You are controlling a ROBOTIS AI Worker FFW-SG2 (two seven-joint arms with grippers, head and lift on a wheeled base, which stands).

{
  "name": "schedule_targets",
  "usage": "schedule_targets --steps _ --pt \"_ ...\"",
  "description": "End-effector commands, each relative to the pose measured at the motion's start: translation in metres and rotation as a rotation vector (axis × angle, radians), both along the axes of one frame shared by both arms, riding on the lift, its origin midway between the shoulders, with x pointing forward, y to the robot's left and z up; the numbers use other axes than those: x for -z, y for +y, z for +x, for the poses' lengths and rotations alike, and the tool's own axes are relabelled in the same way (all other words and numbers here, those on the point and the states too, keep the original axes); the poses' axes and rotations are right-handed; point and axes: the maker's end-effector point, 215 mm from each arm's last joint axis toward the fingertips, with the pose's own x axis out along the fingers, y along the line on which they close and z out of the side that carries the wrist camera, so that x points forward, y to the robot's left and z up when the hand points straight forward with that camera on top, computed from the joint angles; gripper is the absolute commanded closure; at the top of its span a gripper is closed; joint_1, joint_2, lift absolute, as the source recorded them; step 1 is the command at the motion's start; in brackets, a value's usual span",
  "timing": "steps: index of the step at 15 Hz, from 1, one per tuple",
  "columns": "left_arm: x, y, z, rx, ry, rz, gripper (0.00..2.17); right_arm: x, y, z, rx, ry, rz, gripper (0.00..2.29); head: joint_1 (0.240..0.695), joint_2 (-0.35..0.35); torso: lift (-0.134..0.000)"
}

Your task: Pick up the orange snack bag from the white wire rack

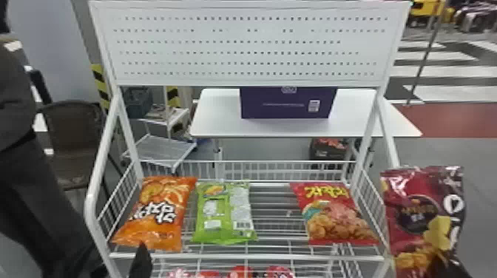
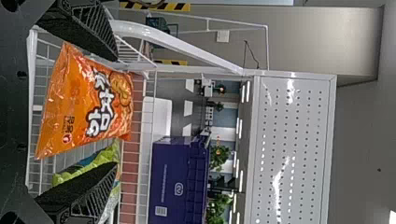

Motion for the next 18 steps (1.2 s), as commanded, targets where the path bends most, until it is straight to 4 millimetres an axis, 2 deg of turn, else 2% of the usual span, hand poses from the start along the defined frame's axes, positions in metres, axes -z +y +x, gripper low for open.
schedule_targets --steps 1,9,10,13,14,15,18 --pt "0.000 -0.002 0.000 0.002 0.000 -0.001 0.09 0.000 0.000 0.000 0.000 -0.001 0.001 2.10 0.499 0.000 0.000" --pt "-0.003 -0.002 0.001 0.002 -0.011 0.001 0.09 -0.002 0.000 0.003 -0.001 -0.007 0.000 2.10 0.499 0.000 0.000" --pt "-0.002 -0.008 0.006 0.011 -0.013 -0.002 0.09 -0.001 0.001 0.003 -0.001 -0.004 0.000 2.10 0.499 0.000 0.000" --pt "0.033 -0.042 0.048 0.065 0.042 0.028 0.09 0.000 0.003 0.001 -0.003 -0.001 -0.001 2.10 0.499 0.000 0.000" --pt "0.047 -0.043 0.064 0.057 0.079 0.031 0.09 0.001 0.003 0.000 -0.003 0.001 -0.001 2.10 0.499 0.000 0.000" --pt "0.044 -0.046 0.078 0.059 0.069 0.030 0.09 0.004 0.004 -0.001 -0.003 0.009 -0.004 2.10 0.499 0.000 0.000" --pt "0.065 -0.046 0.122 0.061 0.119 0.062 0.09 0.005 0.002 -0.003 0.002 0.010 -0.003 2.10 0.499 0.000 0.000"
